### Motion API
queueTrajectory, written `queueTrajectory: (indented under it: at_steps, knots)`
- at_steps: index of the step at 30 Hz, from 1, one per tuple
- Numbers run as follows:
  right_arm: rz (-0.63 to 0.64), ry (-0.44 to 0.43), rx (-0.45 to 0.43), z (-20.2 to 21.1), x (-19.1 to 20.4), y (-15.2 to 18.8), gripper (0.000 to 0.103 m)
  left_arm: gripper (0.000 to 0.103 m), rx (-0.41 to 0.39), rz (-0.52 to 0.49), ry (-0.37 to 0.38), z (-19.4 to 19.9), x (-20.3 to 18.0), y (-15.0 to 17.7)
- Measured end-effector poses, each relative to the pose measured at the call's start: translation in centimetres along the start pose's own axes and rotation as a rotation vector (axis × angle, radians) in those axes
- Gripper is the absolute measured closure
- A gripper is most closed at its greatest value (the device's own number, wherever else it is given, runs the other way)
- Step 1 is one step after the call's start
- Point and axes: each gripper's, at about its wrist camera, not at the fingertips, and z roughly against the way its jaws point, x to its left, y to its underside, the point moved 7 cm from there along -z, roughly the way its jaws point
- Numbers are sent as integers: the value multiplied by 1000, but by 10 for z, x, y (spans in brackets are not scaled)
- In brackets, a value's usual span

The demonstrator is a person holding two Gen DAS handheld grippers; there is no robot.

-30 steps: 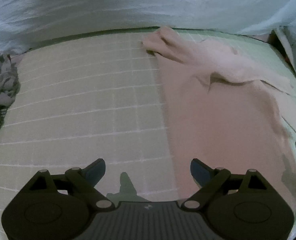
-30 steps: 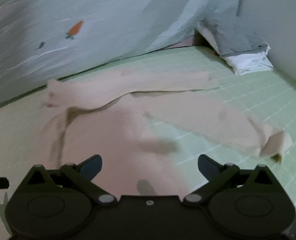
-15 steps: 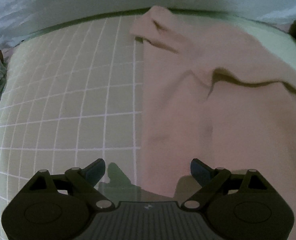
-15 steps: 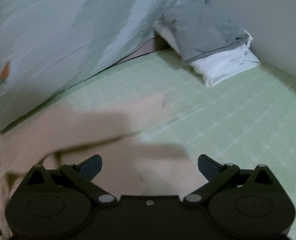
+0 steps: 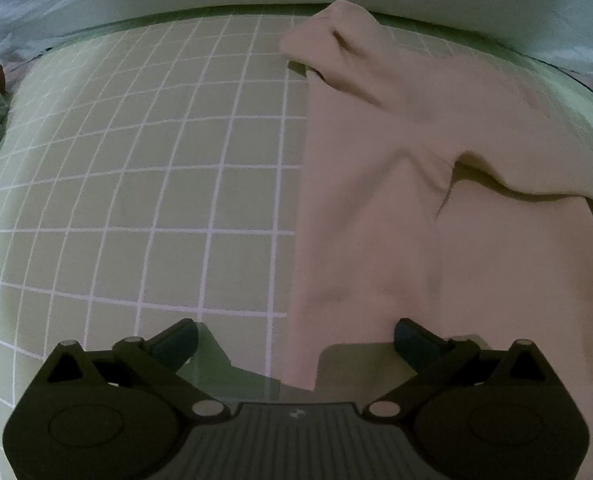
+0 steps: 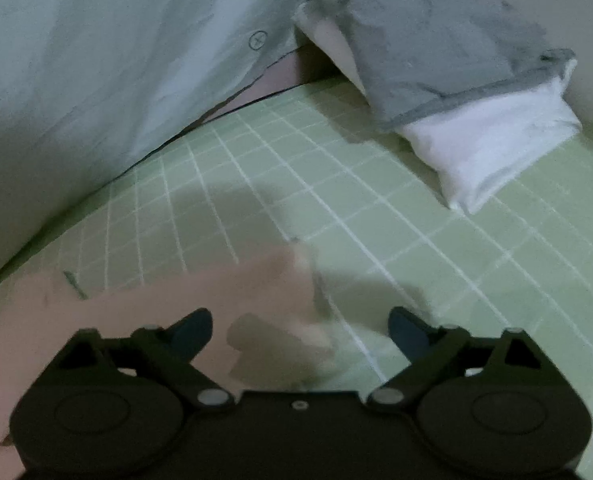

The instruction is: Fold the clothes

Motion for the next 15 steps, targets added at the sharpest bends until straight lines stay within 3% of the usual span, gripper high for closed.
queueTrajectory:
  at_steps: [1,2,3,4,5,6,9,15]
  knots:
    - [14,8,-2,-2,1,-2,14,0,0,0,1,0,1,0]
    - [26,15,-7,-2,3,-3,25,0,0,0,1,0,2,0]
    - [35,23,-11,-2,4,-4,43,0,0,-2,2,0,2,0]
    - [45,24,-13,-1,6,-5,55,0,-1,-4,2,0,2,0]
    - [55,10,-12,0,8,-5,83,0,-2,-6,3,-1,2,-1]
    - [60,-25,-13,1,10,-5,100,0,1,-8,5,1,0,0]
    - [103,-56,-28,12,18,-5,100,0,-1,-3,10,11,3,3]
    - [142,-103,-164,76,41,-15,101,0,-20,20,17,34,20,9]
